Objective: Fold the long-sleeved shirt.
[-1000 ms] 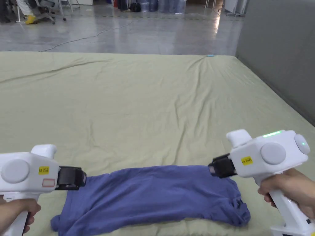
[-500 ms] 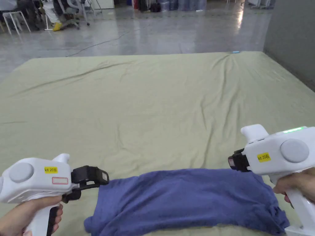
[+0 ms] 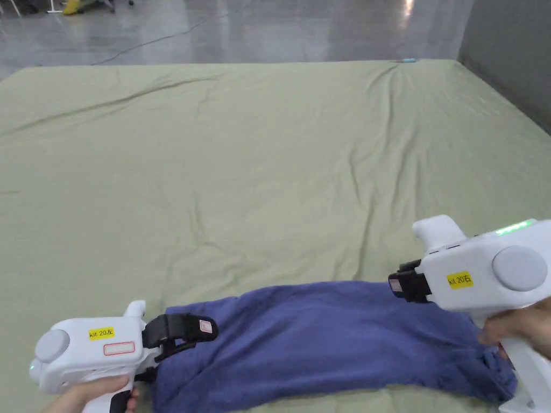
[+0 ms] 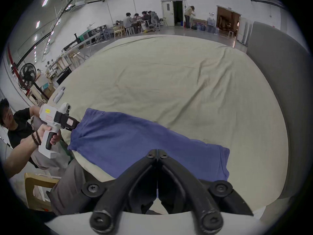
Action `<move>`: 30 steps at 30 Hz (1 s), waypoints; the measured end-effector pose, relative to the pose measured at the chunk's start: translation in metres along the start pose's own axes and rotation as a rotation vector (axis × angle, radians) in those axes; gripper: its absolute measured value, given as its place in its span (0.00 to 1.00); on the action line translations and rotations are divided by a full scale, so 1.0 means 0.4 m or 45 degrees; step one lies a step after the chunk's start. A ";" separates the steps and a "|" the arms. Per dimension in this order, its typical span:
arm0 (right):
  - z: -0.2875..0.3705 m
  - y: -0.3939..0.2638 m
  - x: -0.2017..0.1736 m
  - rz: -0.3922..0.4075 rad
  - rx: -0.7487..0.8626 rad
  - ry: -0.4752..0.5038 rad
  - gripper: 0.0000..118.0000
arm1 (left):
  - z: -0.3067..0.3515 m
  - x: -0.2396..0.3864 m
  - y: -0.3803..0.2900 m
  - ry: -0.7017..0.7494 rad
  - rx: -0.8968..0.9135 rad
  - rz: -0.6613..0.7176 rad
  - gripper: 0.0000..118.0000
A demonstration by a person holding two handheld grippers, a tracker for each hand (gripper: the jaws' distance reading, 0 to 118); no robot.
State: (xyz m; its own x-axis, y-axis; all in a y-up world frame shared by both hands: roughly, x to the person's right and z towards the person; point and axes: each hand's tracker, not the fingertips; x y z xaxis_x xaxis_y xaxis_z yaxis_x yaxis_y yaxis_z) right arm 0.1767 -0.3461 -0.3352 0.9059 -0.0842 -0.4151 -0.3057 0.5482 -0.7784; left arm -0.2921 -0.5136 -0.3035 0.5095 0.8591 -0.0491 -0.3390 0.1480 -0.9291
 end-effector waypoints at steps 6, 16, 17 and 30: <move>-0.016 0.002 -0.017 -0.014 0.003 0.009 0.00 | 0.008 0.008 -0.038 -0.105 0.083 -0.036 0.89; 0.015 -0.003 -0.044 -0.010 0.016 0.020 0.00 | -0.028 0.040 -0.032 0.212 0.084 -0.275 0.01; 0.020 -0.002 -0.043 -0.010 0.020 0.015 0.00 | -0.008 0.044 -0.025 0.269 0.083 -0.319 0.01; 0.042 0.000 -0.054 0.007 0.064 0.039 0.00 | 0.410 -0.014 0.038 0.537 0.426 -0.146 0.00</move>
State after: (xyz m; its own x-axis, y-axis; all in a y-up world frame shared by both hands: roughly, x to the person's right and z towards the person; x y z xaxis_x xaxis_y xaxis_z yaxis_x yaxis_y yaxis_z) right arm 0.1620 -0.3305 -0.3182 0.8944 -0.1062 -0.4345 -0.2952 0.5895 -0.7519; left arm -0.4297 -0.4357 -0.2573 0.8075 0.5673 -0.1613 -0.4605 0.4355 -0.7735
